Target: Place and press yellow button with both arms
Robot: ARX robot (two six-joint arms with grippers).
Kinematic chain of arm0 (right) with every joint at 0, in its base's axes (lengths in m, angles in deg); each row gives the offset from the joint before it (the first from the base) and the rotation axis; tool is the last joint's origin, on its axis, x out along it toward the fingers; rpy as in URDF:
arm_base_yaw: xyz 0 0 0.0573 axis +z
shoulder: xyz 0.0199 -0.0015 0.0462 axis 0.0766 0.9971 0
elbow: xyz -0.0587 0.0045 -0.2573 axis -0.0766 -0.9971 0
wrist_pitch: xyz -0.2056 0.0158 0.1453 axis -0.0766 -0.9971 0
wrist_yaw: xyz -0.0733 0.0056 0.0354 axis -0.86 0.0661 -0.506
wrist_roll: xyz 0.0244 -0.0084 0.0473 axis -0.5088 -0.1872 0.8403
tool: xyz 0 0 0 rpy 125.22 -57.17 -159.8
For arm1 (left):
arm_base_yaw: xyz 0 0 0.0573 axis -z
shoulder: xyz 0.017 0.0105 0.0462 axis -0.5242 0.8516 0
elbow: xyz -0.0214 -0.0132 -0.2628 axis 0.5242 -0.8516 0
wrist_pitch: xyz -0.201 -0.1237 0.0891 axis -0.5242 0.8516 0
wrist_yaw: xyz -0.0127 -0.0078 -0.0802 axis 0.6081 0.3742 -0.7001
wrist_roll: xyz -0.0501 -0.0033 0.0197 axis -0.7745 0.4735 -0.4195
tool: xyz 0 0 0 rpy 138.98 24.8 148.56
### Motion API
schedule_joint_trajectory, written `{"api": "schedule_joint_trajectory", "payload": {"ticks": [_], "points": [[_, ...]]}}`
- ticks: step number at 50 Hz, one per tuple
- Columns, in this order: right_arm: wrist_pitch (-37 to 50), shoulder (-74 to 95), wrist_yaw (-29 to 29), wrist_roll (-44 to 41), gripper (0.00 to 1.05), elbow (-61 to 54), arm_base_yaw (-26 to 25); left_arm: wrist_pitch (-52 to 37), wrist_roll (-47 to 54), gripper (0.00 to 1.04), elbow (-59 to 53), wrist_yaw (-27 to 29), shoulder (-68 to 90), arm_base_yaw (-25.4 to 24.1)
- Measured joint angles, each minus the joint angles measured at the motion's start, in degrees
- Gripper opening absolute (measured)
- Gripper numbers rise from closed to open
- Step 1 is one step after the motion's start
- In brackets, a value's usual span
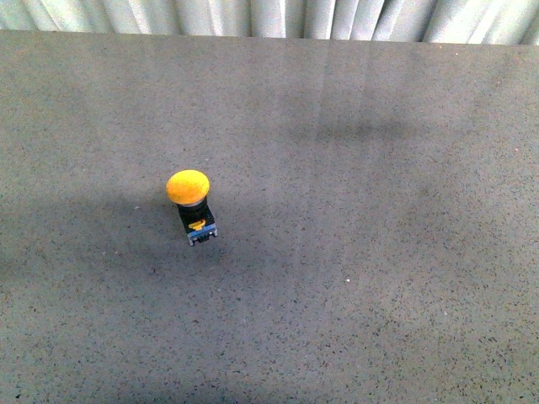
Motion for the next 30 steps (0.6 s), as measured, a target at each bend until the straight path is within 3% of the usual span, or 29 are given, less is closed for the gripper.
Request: {"api": "schedule_joint_trajectory", "payload": {"ticks": [24, 27, 30], "points": [[1.1, -15.5, 3.9, -1.5, 0.01, -17.4, -4.0, 0.0, 0.0, 0.01, 0.0, 0.0, 0.0, 0.0], [0.1, -18.3, 7.5, -1.5, 0.01, -19.4, -6.4, 0.0, 0.0, 0.01, 0.0, 0.0, 0.0, 0.0], [-1.1, -21.2, 7.5, -1.5, 0.01, -21.0, -7.8, 0.0, 0.0, 0.01, 0.0, 0.0, 0.0, 0.0]]}}
